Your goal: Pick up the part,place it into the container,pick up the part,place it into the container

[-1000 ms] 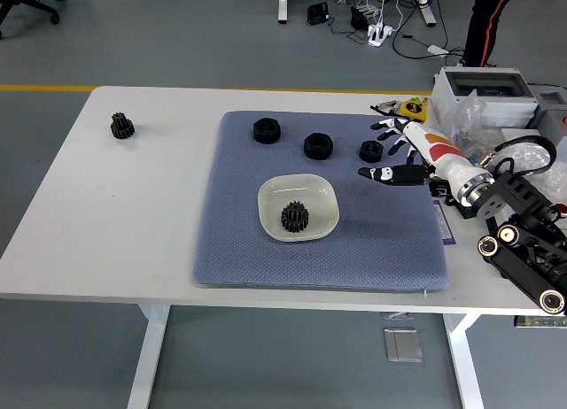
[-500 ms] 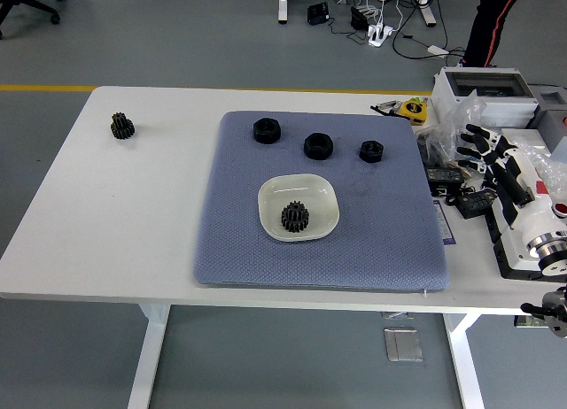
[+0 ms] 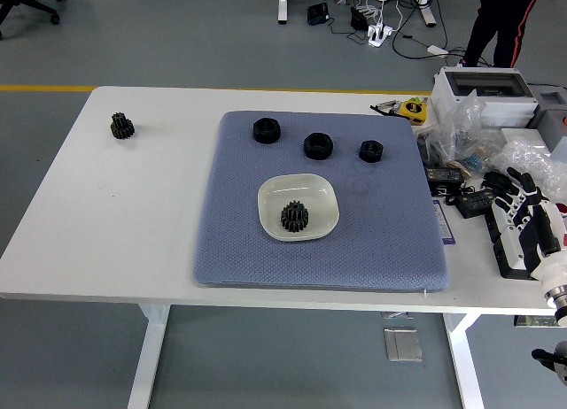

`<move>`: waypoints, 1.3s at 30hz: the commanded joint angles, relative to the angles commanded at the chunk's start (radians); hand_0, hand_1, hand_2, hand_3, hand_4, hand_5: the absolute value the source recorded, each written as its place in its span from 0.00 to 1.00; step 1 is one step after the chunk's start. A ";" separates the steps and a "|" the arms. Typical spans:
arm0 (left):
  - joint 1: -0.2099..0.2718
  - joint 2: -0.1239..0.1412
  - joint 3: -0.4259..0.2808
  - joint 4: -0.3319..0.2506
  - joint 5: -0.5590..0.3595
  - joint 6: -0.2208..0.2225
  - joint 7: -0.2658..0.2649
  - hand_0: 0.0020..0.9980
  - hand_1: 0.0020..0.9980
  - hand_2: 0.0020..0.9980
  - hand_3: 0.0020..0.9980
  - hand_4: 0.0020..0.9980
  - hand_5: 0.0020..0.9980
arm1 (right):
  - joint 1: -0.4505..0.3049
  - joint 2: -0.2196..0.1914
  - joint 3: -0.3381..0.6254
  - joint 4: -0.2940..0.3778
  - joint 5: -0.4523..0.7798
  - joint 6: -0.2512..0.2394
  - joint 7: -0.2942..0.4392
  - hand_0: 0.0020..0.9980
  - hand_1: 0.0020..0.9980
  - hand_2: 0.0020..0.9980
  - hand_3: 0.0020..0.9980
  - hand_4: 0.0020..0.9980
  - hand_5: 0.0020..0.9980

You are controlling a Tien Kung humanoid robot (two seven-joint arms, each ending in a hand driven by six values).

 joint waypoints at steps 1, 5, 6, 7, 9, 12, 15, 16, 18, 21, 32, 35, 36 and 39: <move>0.000 0.000 -0.001 0.000 0.002 0.000 0.001 0.63 0.63 0.62 0.56 0.63 0.56 | -0.001 -0.002 0.003 0.000 0.000 0.001 -0.001 0.89 0.84 0.86 0.90 1.00 0.99; 0.001 0.000 -0.005 0.000 0.010 -0.001 0.003 0.63 0.63 0.62 0.56 0.63 0.56 | -0.001 -0.003 0.009 0.003 -0.002 0.000 -0.003 0.89 0.84 0.86 0.90 1.00 1.00; 0.002 0.000 -0.006 0.000 0.011 0.000 0.004 0.63 0.63 0.62 0.56 0.63 0.56 | -0.001 -0.003 0.009 0.004 -0.001 -0.002 -0.003 0.89 0.84 0.86 0.90 1.00 1.00; 0.002 0.000 -0.006 0.000 0.011 0.000 0.004 0.63 0.63 0.62 0.56 0.63 0.56 | -0.003 -0.002 0.007 0.005 -0.001 -0.003 -0.004 0.89 0.84 0.86 0.90 1.00 1.00; 0.004 0.000 -0.006 0.000 0.012 0.000 0.005 0.63 0.63 0.63 0.56 0.63 0.56 | -0.006 -0.001 0.003 0.006 0.001 -0.003 -0.005 0.90 0.84 0.86 0.90 1.00 1.00; 0.005 0.000 -0.009 0.000 0.017 0.000 0.007 0.63 0.63 0.63 0.56 0.63 0.56 | -0.011 0.003 -0.003 0.002 0.004 -0.002 -0.012 0.90 0.84 0.86 0.90 1.00 1.00; 0.007 0.000 -0.011 0.000 0.020 0.000 0.008 0.63 0.63 0.62 0.56 0.63 0.56 | -0.014 0.004 -0.007 0.001 0.009 -0.003 -0.013 0.90 0.84 0.86 0.90 1.00 1.00; 0.008 0.000 -0.014 0.000 0.024 0.000 0.010 0.63 0.63 0.62 0.56 0.63 0.56 | -0.014 0.005 -0.008 0.000 0.012 -0.005 -0.013 0.90 0.84 0.86 0.90 1.00 1.00; 0.009 0.000 -0.016 0.000 0.029 0.000 0.011 0.63 0.63 0.62 0.56 0.63 0.56 | -0.013 0.004 -0.009 -0.001 0.017 -0.007 -0.013 0.90 0.84 0.86 0.90 1.00 1.00; 0.010 0.000 -0.021 0.000 0.036 -0.001 0.013 0.63 0.63 0.62 0.56 0.63 0.56 | -0.013 0.004 -0.009 0.000 0.020 -0.009 -0.013 0.90 0.84 0.86 0.90 1.00 1.00; 0.009 0.001 -0.025 0.000 0.049 -0.005 0.016 0.63 0.63 0.62 0.56 0.63 0.56 | -0.017 0.006 -0.003 0.008 0.015 -0.002 -0.017 0.89 0.84 0.86 0.90 1.00 1.00; 0.007 0.001 -0.022 0.000 0.044 -0.005 0.014 0.63 0.63 0.62 0.56 0.63 0.56 | -0.015 0.006 0.000 0.008 0.018 -0.003 -0.017 0.89 0.84 0.86 0.90 1.00 1.00; 0.006 0.001 -0.020 0.000 0.041 -0.005 0.014 0.63 0.63 0.62 0.56 0.63 0.56 | -0.014 0.007 0.001 0.008 0.019 -0.005 -0.017 0.89 0.84 0.86 0.90 1.00 1.00; 0.005 0.001 -0.015 0.000 0.032 -0.004 0.011 0.63 0.63 0.62 0.56 0.63 0.55 | -0.014 0.008 0.003 0.008 0.020 -0.006 -0.017 0.89 0.84 0.86 0.90 1.00 1.00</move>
